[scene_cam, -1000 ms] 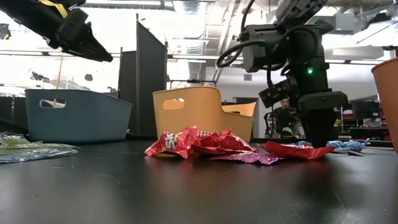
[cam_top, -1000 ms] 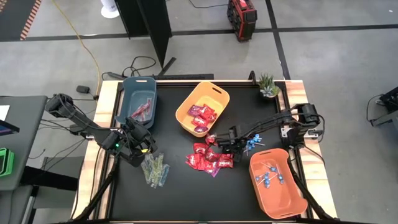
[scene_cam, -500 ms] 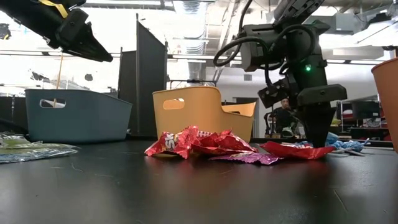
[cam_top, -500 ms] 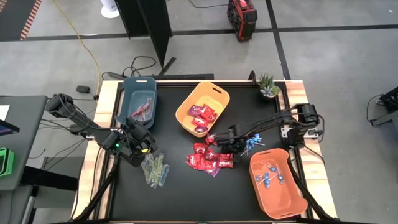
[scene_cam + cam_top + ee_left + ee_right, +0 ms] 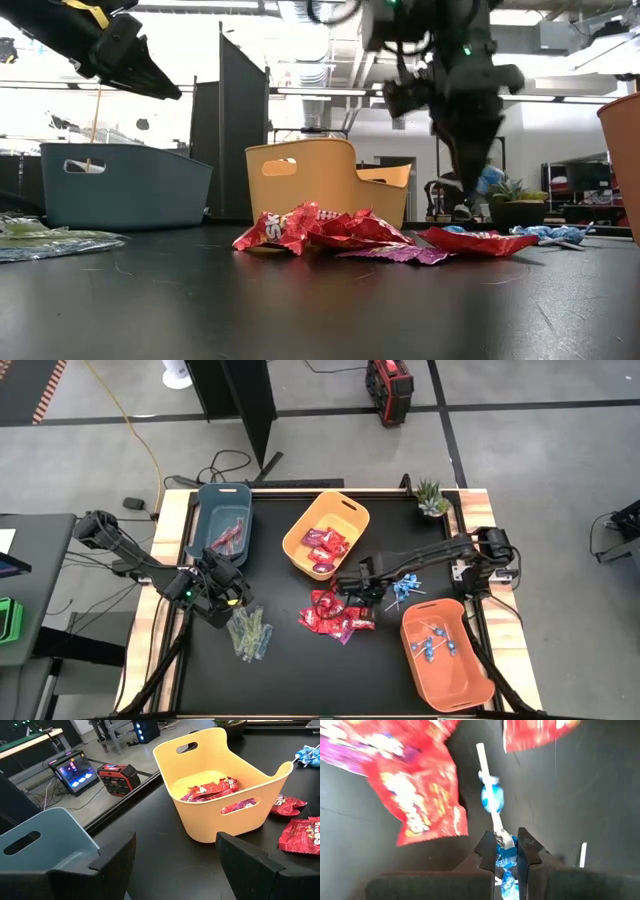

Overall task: Sort candy
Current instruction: Put the blue lollipop into the orange bin

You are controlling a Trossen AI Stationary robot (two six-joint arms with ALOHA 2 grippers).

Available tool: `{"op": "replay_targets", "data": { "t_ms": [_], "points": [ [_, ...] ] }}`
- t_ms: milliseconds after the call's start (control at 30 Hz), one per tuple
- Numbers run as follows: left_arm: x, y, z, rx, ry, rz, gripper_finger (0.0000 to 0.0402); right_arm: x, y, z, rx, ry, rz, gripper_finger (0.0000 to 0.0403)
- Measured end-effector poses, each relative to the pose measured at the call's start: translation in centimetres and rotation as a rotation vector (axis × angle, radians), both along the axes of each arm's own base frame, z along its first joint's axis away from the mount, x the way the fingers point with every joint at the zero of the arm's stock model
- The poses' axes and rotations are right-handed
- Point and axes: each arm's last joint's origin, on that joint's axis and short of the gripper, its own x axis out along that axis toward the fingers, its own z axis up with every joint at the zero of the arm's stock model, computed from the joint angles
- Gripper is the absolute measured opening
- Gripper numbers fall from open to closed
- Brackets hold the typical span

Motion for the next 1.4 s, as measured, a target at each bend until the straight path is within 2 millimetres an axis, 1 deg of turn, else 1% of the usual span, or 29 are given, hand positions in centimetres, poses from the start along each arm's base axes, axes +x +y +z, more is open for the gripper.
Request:
{"op": "replay_targets", "data": {
  "t_ms": [100, 267, 467, 567, 667, 767, 833, 933, 1033, 1100, 1167, 1300, 1400],
  "points": [
    [0.0, 0.0, 0.0, 0.000, 0.000, 0.000, 0.0270, 0.6, 0.1, 1.0, 0.004, -0.037, 0.011, 0.0033],
    [0.0, 0.0, 0.0, 0.000, 0.000, 0.000, 0.0270, 0.4, 0.5, 2.5, 0.000, 0.004, 0.008, 0.0032],
    [0.0, 0.0, 0.0, -0.002, 0.002, -0.002, 0.0270, -0.7, 3.0, 4.7, -0.014, 0.086, -0.017, 0.0032],
    [0.0, 0.0, 0.0, -0.002, 0.002, -0.002, 0.0270, -1.8, 4.9, 6.1, -0.036, 0.141, -0.050, 0.0032],
    [0.0, 0.0, 0.0, -0.002, 0.002, -0.002, 0.0270, -3.2, 7.1, 7.9, -0.059, 0.164, -0.103, 0.0032],
    [0.0, 0.0, 0.0, -0.005, 0.007, -0.006, 0.0270, -4.9, 9.4, 9.9, -0.034, 0.085, -0.168, 0.0032],
    [0.0, -0.1, -0.1, -0.015, 0.034, -0.029, 0.0270, -6.4, 10.7, 11.1, -0.019, 0.048, -0.255, 0.0031],
    [0.3, -0.3, -0.1, -0.020, 0.071, -0.075, 0.0270, -8.6, 12.7, 12.0, -0.012, 0.007, -0.391, 0.0031],
    [0.9, -0.7, 0.0, -0.015, 0.060, -0.093, 0.0270, -10.4, 14.8, 11.9, -0.021, -0.006, -0.473, 0.0031],
    [1.3, -0.9, 0.0, -0.010, 0.049, -0.105, 0.0270, -11.6, 16.0, 11.3, -0.039, 0.005, -0.501, 0.0030],
    [1.9, -1.2, -0.1, 0.009, 0.055, -0.121, 0.0270, -12.7, 17.0, 10.3, -0.072, 0.019, -0.541, 0.0026],
    [2.8, -1.9, -0.5, 0.020, 0.076, -0.171, 0.0270, -14.6, 17.8, 7.9, -0.166, 0.039, -0.676, 0.0029],
    [3.5, -2.3, -0.9, 0.020, 0.103, -0.212, 0.0270, -15.4, 18.1, 6.6, -0.204, 0.044, -0.741, 0.0060]
  ]
}}
